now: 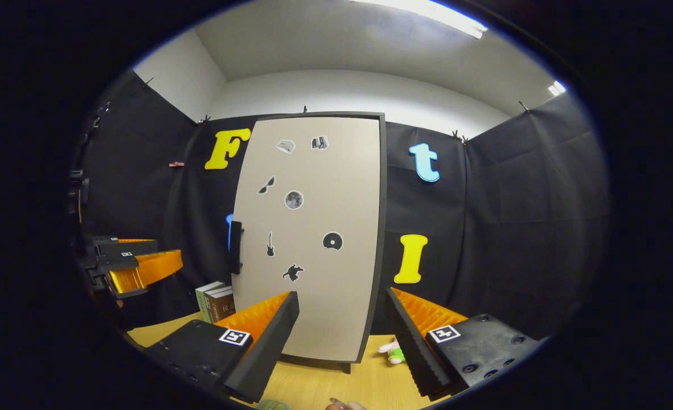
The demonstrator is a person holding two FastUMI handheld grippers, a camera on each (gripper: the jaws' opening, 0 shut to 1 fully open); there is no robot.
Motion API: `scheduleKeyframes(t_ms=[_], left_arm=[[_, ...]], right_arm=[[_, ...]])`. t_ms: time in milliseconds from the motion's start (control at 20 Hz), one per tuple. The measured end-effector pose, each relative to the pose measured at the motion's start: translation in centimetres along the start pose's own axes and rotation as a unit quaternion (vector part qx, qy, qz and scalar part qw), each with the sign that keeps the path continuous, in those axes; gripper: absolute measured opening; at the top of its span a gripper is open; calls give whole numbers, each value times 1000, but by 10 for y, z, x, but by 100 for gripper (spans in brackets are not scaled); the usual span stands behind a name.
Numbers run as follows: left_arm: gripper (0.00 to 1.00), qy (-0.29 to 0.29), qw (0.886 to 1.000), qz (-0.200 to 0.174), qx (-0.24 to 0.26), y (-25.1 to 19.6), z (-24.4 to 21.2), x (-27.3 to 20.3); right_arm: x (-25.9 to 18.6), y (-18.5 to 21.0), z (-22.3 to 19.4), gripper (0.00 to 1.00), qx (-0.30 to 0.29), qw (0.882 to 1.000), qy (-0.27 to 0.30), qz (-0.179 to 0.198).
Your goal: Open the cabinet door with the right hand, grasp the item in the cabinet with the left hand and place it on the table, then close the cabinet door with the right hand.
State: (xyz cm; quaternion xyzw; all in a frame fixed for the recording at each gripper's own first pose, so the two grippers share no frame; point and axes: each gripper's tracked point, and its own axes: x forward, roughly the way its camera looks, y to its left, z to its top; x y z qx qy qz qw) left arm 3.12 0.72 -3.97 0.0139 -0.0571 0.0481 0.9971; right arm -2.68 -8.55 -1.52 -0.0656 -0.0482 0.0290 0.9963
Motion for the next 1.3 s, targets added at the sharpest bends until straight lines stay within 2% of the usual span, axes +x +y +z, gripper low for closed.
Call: scheduleKeyframes(t_ms=[700, 1300], left_arm=[[95, 1, 1000, -6, 5, -2, 1, -5], [95, 1, 1000, -10, 7, -5, 1, -7]], right_arm=[[-13, 8, 4, 97, -11, 1000, -3, 15], [-23, 3, 6, 97, -15, 1000, -3, 7]])
